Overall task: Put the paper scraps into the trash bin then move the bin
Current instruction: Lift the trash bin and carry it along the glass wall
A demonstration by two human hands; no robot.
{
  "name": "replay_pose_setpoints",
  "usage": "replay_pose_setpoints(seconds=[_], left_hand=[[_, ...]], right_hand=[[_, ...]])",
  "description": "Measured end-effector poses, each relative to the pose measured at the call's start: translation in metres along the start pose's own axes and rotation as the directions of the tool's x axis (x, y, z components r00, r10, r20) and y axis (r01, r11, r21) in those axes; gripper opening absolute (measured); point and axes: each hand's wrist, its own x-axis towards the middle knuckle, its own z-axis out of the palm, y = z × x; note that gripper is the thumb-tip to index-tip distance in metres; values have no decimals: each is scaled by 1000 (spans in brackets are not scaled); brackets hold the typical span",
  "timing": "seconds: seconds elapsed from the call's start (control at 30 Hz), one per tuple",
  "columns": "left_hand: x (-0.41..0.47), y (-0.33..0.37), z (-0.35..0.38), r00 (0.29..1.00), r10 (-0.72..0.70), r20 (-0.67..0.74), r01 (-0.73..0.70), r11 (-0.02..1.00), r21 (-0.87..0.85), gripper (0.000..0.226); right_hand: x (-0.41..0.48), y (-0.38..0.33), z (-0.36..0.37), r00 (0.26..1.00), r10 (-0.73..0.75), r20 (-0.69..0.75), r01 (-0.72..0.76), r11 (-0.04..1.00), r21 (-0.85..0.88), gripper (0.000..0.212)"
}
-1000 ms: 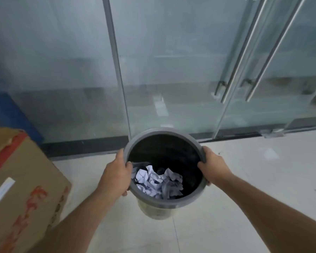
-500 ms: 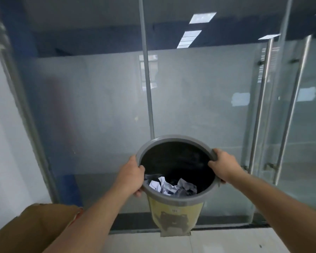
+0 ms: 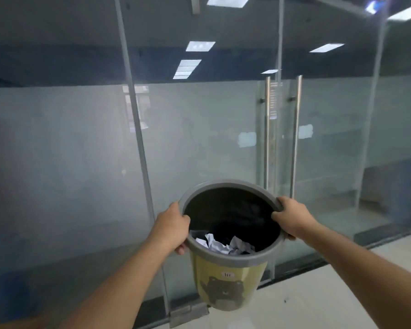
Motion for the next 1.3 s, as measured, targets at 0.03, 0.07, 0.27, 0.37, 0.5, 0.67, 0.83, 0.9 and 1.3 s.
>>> replay_pose_setpoints(seconds=[0.03, 0.07, 0.27, 0.37, 0.5, 0.67, 0.83, 0.9, 1.3], left_hand=[[2, 13, 17, 999, 27, 30, -27, 1000, -3, 17], [3, 27, 35, 996, 56, 68, -55, 998, -16, 17], [-14, 120, 146, 916, 241, 320, -205, 968, -143, 16], [-30, 166, 192, 868, 312, 387, -257, 948, -188, 18], [-47, 213, 239, 820, 370, 437, -303, 928, -217, 19], [-49, 253, 279, 809, 398, 432, -349, 917, -192, 20], [-39, 283, 310, 824, 392, 410, -357, 920, -162, 24], [-32, 295, 322, 827, 385, 409, -354, 923, -152, 26], [46, 332, 438, 803, 379, 460, -341, 925, -168, 20]], right_hand=[[-7, 15, -17, 999, 32, -37, -32, 999, -13, 24], [-15, 31, -35, 995, 69, -77, -71, 997, -25, 25], [-68, 115, -150, 916, 256, -308, -289, 955, -66, 31], [-94, 144, -201, 864, 324, -385, -362, 932, -27, 26], [-110, 178, -248, 809, 366, -460, -416, 909, -9, 25], [-96, 222, -282, 806, 380, -454, -423, 906, 8, 27], [-68, 252, -302, 818, 369, -441, -419, 908, -17, 21], [-55, 264, -309, 822, 368, -435, -412, 911, -7, 20], [43, 346, -327, 802, 424, -420, -454, 890, 32, 29]])
